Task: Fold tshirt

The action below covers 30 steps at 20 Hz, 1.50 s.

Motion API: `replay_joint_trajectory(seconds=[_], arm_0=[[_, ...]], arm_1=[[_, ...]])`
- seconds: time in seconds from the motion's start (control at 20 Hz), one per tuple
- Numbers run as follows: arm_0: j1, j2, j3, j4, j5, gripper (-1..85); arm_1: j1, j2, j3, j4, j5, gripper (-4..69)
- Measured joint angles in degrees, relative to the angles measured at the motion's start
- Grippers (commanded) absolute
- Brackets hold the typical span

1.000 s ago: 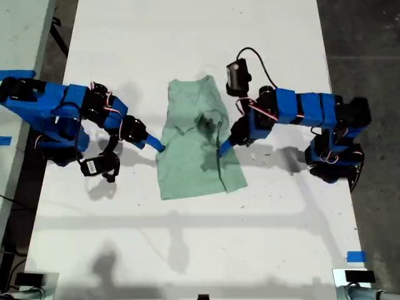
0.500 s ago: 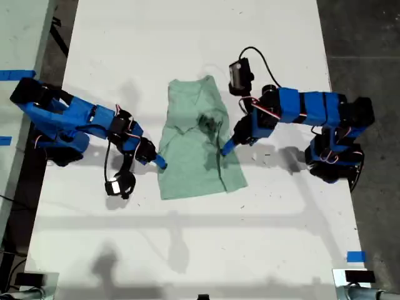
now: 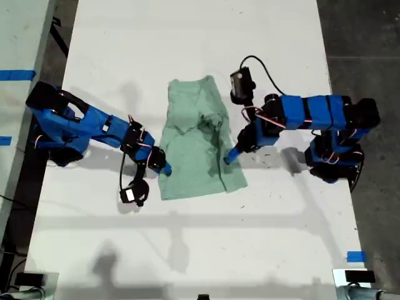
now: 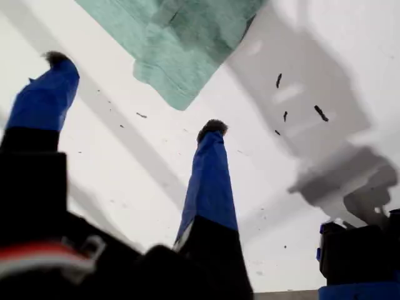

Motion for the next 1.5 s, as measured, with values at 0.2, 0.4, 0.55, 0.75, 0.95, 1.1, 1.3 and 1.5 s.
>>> replay_joint_trajectory(seconds=[0.2,0.4,0.55,0.75,0.95,1.1,1.3,1.5], arm_0=[[1.23,-0.18,0.00,-4.13,-0.79,0.1],[1.58,1.49,-0.09,6.50,-6.68,0.1],[1.58,9.76,3.69,18.46,-7.73,0.1],[0.35,20.83,7.47,21.88,-7.56,0.1],[0.53,11.25,-8.26,23.99,-4.75,0.1],[0.26,-3.08,-24.08,26.10,-0.97,0.1],[-1.05,-21.71,-43.68,30.94,2.81,27.9],[-2.64,-25.66,-47.72,36.04,3.25,37.4]], arm_1=[[-1.05,3.78,5.36,-2.64,1.14,39.4],[-1.49,8.53,10.20,-4.22,2.29,39.0],[-1.67,12.57,14.59,-5.71,2.99,38.7],[-1.85,16.44,18.72,-7.65,3.87,38.0],[-2.02,16.96,19.51,-9.23,4.04,37.3],[-2.02,16.96,19.51,-10.11,4.13,37.1],[-2.29,16.96,19.51,-10.81,4.31,37.0],[-3.08,16.96,19.95,-10.90,5.36,37.0]])
